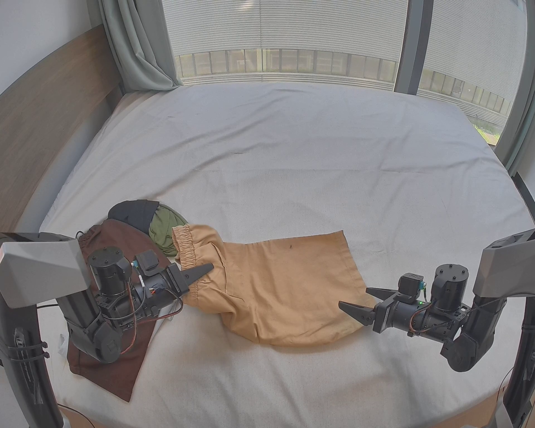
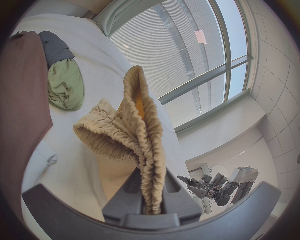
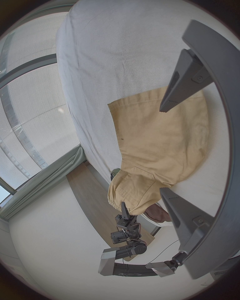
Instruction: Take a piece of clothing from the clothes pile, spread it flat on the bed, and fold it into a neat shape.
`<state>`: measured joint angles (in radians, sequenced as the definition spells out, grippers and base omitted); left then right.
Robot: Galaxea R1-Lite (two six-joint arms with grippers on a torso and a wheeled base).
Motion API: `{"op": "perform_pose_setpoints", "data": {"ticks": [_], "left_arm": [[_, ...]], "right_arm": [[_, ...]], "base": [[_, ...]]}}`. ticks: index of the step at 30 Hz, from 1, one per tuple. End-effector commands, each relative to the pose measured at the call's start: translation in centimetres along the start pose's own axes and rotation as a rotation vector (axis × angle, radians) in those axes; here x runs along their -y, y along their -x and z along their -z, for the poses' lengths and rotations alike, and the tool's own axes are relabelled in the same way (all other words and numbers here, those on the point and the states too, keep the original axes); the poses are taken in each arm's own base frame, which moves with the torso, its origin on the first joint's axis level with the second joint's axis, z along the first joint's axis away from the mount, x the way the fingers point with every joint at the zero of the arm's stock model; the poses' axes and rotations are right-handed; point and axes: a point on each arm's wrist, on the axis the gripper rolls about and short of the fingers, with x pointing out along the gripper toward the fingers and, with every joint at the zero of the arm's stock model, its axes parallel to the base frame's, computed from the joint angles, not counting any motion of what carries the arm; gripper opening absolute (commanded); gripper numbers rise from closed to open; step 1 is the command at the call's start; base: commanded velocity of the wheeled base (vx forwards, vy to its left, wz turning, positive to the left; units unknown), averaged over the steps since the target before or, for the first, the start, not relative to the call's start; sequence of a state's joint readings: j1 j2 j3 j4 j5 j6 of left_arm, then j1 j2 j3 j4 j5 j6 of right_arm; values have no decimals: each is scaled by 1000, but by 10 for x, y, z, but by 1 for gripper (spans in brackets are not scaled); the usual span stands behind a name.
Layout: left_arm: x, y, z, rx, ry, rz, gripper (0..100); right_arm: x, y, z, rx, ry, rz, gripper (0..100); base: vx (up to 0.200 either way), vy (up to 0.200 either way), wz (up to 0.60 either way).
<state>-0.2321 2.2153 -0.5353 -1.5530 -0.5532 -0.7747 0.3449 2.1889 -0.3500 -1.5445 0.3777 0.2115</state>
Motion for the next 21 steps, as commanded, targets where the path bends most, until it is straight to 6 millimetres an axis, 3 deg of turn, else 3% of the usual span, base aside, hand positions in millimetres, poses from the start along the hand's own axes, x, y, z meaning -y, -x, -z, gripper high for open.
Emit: {"op": "perform_pose_setpoints", "data": {"ticks": [1,21], "left_arm": [[4,-3,1,-3,-8,16,0],[20,-29,2,-4,-3,97,0]], "right_arm": [[-1,0,-1,4,2,-2,100],[-2,2,-6,22,7,-5,100]], "base": [[0,0,0],[0,0,0]]}}
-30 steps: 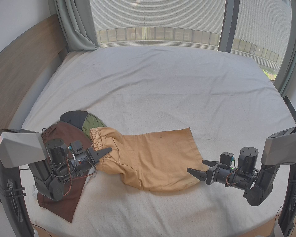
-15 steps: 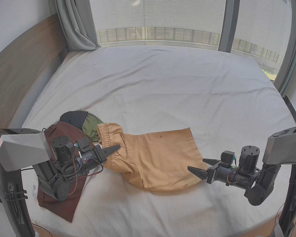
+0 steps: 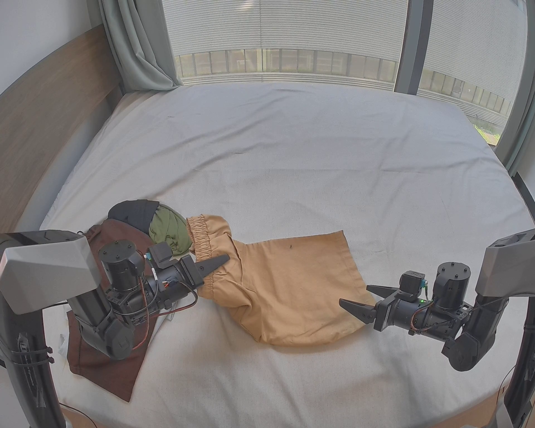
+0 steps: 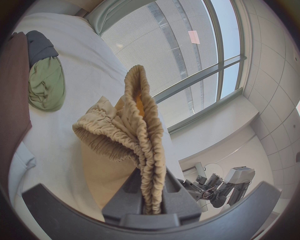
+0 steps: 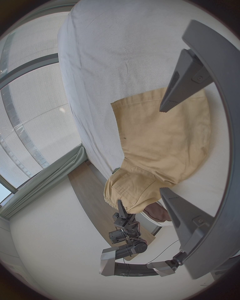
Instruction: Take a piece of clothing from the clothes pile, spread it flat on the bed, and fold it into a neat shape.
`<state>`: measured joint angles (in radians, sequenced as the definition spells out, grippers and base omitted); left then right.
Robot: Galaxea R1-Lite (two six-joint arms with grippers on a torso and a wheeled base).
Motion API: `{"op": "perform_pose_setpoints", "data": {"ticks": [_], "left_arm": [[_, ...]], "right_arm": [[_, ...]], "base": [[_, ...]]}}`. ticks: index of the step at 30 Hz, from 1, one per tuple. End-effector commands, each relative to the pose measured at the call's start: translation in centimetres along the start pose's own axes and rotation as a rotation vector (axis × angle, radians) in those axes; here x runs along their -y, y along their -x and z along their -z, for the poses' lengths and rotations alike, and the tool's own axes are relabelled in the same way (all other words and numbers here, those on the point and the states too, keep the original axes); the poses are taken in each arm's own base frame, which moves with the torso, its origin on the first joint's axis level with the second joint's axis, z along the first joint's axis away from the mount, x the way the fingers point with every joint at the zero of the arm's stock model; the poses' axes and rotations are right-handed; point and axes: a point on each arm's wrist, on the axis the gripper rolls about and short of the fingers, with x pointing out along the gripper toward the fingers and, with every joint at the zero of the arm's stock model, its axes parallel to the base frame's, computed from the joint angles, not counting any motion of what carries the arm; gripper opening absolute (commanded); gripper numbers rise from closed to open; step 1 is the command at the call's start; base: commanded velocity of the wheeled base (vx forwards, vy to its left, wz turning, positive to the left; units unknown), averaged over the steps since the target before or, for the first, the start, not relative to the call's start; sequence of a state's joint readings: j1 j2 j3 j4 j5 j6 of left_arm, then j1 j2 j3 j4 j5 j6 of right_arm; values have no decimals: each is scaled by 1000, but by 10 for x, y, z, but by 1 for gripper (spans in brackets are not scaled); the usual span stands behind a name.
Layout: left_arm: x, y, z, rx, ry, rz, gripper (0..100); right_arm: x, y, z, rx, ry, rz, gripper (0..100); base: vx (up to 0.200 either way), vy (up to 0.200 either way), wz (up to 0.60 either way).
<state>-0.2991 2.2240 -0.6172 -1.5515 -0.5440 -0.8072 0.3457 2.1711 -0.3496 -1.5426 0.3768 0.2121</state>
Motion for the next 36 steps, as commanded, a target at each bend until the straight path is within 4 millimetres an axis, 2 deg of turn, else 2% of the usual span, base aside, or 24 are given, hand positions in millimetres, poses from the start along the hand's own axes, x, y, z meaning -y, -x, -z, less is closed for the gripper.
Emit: {"op": "perform_pose_setpoints", "data": {"ticks": [1,11,25,36], "left_arm": [[4,-8,1,-2,15,23,0],[15,-28,11,-27,29,83,0],[19,-49,26,-74,38,116,0],[25,-67,37,-102,145,159,0]], "right_arm": [[0,0,-2,8,2,-2,100],[0,0,-5,20,3,-1,100],[2,-1,-12,50,5,3,100],[4,-4,-15,66,-8,2,100]], "base": [[0,0,0],[0,0,0],[0,0,0],[0,0,0]]}}
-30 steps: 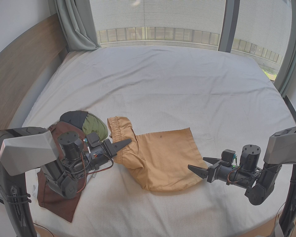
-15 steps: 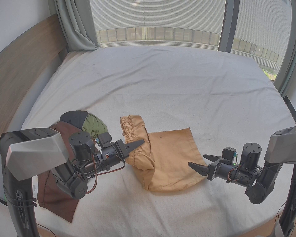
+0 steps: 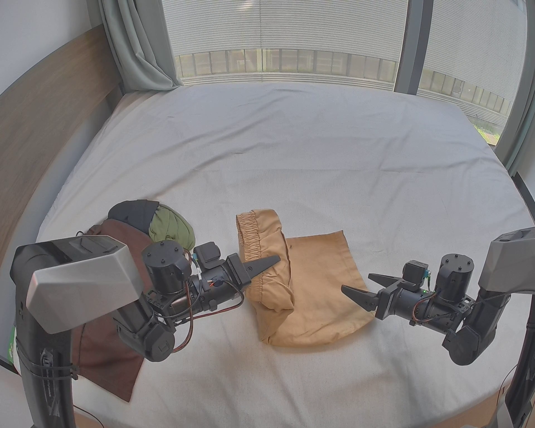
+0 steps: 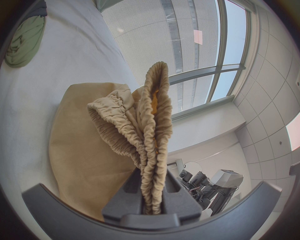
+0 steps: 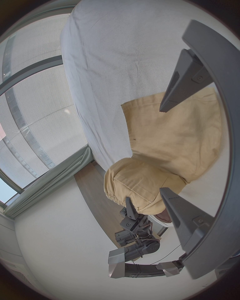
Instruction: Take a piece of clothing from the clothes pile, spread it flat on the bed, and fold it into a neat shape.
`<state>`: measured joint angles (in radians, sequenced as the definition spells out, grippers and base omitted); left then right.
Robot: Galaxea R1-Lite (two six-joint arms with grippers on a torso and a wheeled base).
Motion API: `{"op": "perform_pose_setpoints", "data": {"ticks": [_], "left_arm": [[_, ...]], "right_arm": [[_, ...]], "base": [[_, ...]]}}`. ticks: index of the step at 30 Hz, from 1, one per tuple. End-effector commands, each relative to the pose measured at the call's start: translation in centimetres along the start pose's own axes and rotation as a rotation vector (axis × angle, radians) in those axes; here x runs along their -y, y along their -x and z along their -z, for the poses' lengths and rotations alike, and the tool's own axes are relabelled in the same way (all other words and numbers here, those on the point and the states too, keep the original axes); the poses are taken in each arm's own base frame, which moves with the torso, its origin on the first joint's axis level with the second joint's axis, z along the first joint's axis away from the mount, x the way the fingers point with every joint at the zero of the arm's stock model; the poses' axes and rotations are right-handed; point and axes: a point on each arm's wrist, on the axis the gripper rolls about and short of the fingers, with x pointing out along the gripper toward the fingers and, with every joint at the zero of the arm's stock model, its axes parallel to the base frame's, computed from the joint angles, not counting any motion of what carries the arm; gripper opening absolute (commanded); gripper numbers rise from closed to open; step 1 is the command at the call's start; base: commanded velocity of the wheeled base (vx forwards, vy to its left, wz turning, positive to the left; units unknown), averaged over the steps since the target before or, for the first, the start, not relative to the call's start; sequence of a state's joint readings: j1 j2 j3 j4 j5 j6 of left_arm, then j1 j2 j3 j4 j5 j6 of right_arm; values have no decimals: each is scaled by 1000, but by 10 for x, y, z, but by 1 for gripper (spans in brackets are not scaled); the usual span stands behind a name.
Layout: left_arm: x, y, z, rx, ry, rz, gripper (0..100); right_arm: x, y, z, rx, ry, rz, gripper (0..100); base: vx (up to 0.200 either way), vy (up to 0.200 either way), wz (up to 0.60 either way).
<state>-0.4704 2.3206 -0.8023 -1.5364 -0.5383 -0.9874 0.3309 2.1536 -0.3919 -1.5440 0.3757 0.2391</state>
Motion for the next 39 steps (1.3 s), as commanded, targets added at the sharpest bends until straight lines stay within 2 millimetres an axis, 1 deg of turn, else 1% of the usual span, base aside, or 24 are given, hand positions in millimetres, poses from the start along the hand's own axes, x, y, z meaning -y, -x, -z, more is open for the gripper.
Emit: {"op": "perform_pose_setpoints", "data": {"ticks": [1,7,11,15,19,21,25,34,39], "left_arm": [[-5,-9,6,-15,8,7,0],[-13,-19,13,-31,35,22,0],[-11,-27,19,-47,83,40,0],[-10,-32,24,-59,86,49,0],[-20,-40,33,-70,91,42,0],[-21,-42,35,-74,91,45,0],[-22,-44,35,-74,90,47,0],[-33,-46,41,-82,99,31,0],[-34,-47,41,-79,94,31,0]], "right_arm": [[1,-1,-1,6,0,1,100],[4,-1,-4,19,2,9,100],[5,-1,-6,27,1,13,100],[7,-1,-6,28,1,16,100],[9,0,-8,34,-10,22,100],[7,1,-9,38,-11,19,100],[7,1,-10,41,-9,19,100],[7,1,-9,39,-10,19,100],[7,1,-10,41,-11,19,100]], "base": [[0,0,0],[0,0,0],[0,0,0],[0,0,0],[0,0,0],[0,0,0],[0,0,0],[0,0,0],[0,0,0]]}}
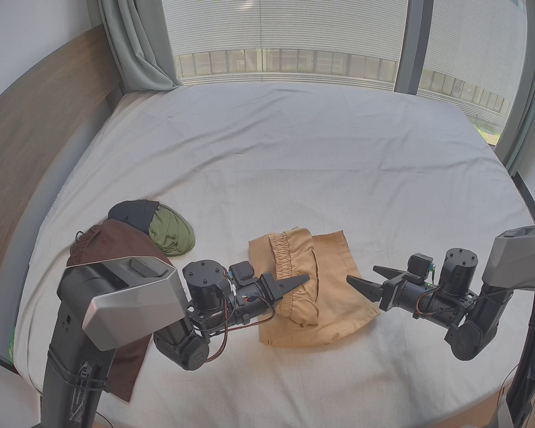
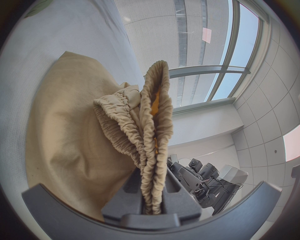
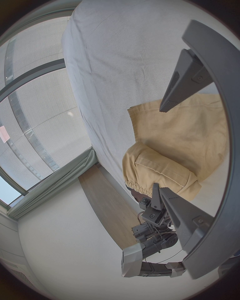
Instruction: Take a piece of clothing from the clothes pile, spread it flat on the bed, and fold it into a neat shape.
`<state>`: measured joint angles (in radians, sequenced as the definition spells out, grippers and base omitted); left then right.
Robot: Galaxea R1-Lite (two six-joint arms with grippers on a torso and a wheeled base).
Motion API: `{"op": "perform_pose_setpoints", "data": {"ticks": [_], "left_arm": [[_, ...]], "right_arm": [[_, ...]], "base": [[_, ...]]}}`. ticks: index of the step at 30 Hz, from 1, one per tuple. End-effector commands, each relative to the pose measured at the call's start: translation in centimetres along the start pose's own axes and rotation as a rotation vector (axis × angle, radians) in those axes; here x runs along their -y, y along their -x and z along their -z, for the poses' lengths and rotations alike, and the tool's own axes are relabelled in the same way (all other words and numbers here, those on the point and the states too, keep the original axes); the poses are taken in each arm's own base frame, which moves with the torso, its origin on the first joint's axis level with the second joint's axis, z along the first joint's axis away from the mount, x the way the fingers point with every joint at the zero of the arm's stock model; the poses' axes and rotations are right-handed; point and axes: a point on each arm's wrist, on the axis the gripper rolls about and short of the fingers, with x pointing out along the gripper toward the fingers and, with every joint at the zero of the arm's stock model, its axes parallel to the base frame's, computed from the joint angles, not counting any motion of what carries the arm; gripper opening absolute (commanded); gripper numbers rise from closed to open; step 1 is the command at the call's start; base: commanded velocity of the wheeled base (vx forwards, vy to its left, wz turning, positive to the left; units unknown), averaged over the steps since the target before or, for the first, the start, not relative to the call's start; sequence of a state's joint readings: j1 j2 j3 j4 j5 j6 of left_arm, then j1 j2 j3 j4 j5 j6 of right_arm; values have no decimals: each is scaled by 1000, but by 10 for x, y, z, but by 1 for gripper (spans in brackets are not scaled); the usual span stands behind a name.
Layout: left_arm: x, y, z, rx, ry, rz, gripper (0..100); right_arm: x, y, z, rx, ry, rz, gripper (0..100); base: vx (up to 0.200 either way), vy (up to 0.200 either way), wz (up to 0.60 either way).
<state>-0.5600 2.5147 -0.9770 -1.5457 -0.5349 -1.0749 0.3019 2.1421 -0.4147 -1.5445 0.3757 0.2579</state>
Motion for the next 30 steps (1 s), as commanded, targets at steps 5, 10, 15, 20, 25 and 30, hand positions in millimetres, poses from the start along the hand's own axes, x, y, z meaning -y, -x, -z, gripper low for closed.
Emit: {"op": "perform_pose_setpoints", "data": {"ticks": [5,10,15,20,25,30], "left_arm": [[-4,-5,-2,48,-14,-13,100],[-3,-6,-3,51,-17,-8,100],[-2,-7,1,45,-16,-10,100],[-3,-5,-2,52,-70,-17,100],[-4,-2,-1,51,-117,-29,100],[-2,5,-5,63,-157,-48,100]], "right_arm": [[0,-1,0,2,1,-1,100],[0,0,0,2,1,1,100],[0,-1,0,0,0,0,100],[0,-1,1,-1,0,0,100],[-1,-2,3,-9,-1,-4,100],[-3,-3,6,-23,-5,-11,100]], "base": [[0,0,0],[0,0,0],[0,0,0],[0,0,0],[0,0,0],[0,0,0]]}}
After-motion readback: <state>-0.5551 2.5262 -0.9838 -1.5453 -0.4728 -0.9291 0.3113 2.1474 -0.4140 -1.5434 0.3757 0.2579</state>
